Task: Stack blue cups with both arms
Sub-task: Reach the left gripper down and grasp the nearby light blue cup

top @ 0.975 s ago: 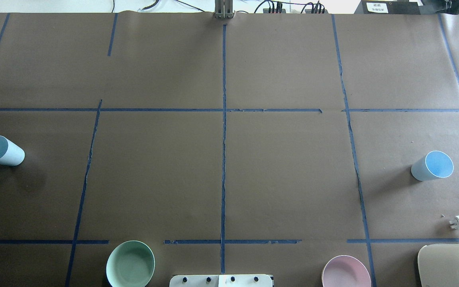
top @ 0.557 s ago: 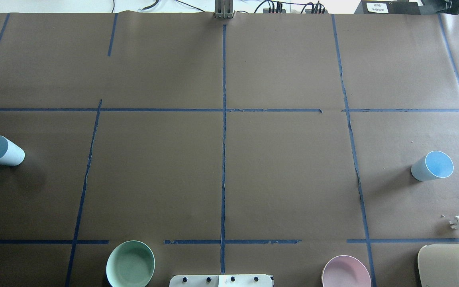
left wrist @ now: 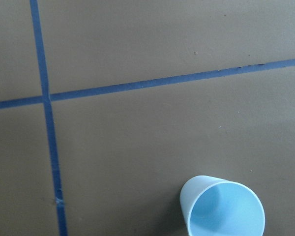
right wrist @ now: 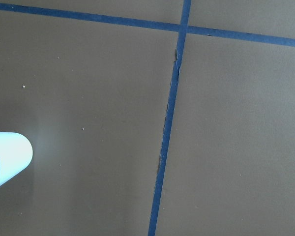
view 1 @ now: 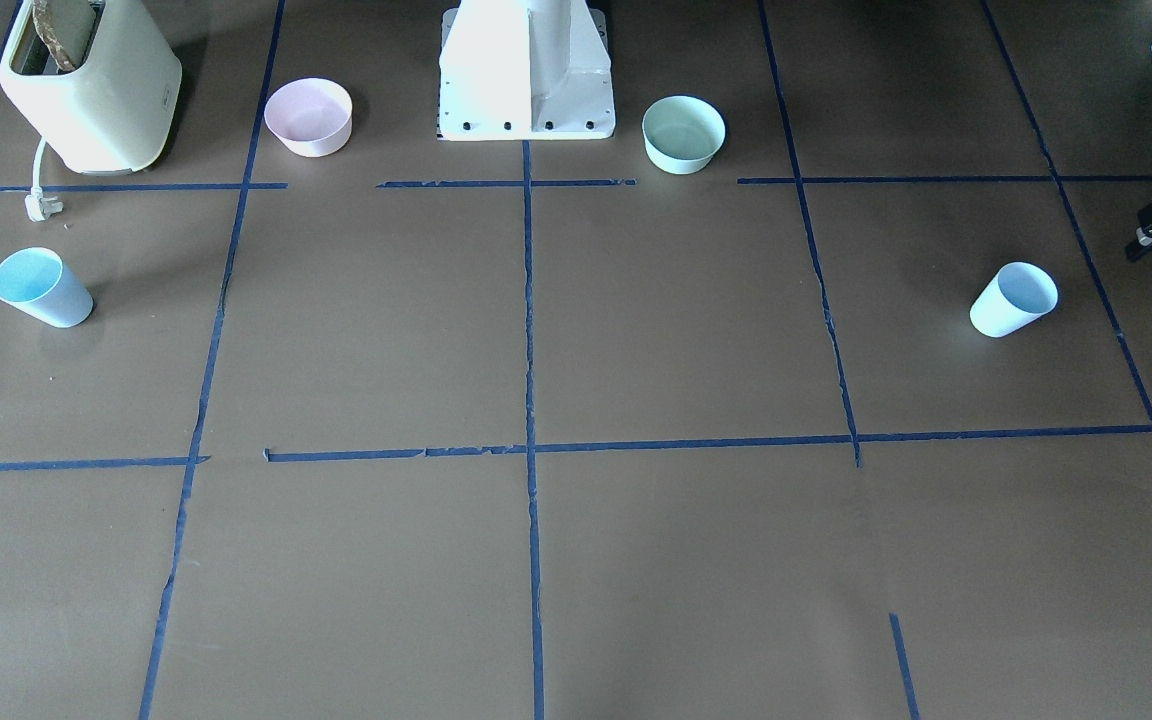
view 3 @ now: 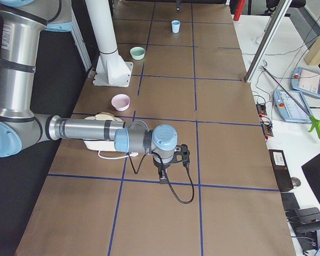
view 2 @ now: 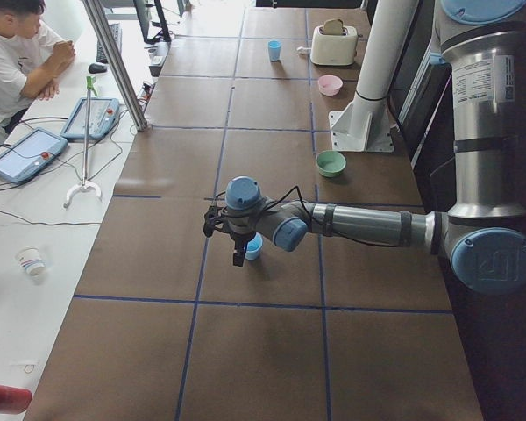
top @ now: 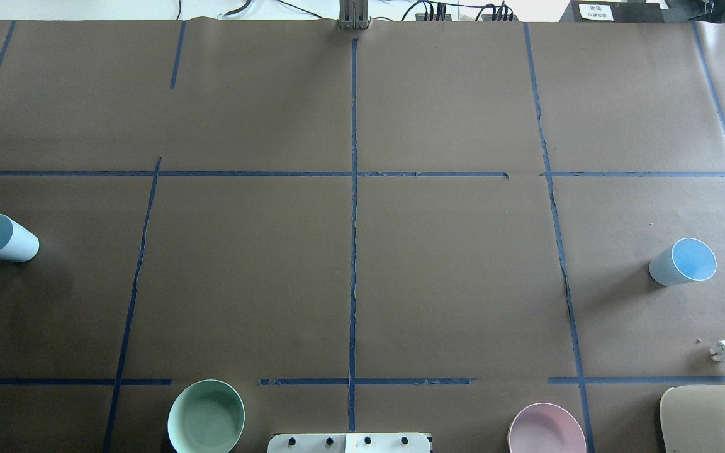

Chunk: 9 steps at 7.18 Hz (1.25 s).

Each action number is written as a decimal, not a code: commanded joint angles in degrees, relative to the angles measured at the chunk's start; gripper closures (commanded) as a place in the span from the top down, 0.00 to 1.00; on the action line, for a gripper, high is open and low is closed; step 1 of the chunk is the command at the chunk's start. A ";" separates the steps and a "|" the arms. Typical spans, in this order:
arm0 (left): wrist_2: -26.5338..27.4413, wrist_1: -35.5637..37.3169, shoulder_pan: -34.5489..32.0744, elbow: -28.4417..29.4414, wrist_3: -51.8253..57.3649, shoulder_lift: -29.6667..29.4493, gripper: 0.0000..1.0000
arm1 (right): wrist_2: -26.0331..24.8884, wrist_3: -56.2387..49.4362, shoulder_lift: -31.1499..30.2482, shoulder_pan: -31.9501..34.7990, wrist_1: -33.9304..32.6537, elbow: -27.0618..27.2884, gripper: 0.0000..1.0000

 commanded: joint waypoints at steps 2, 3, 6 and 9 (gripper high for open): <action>2.24 -1.64 4.43 2.63 -3.63 0.00 1.00 | 0.00 0.00 -0.03 -0.02 0.00 -0.17 1.00; 2.24 -2.25 5.49 3.94 -3.72 -0.35 1.00 | 0.00 -0.09 0.06 -0.02 0.00 -0.26 1.00; 2.15 -7.79 6.99 8.44 -9.29 -1.49 0.58 | 0.00 -0.09 0.06 -0.02 0.00 -0.35 1.00; 2.24 -8.23 7.70 8.35 -11.90 -2.99 0.00 | 0.00 -0.09 -0.03 -0.02 0.09 -0.35 1.00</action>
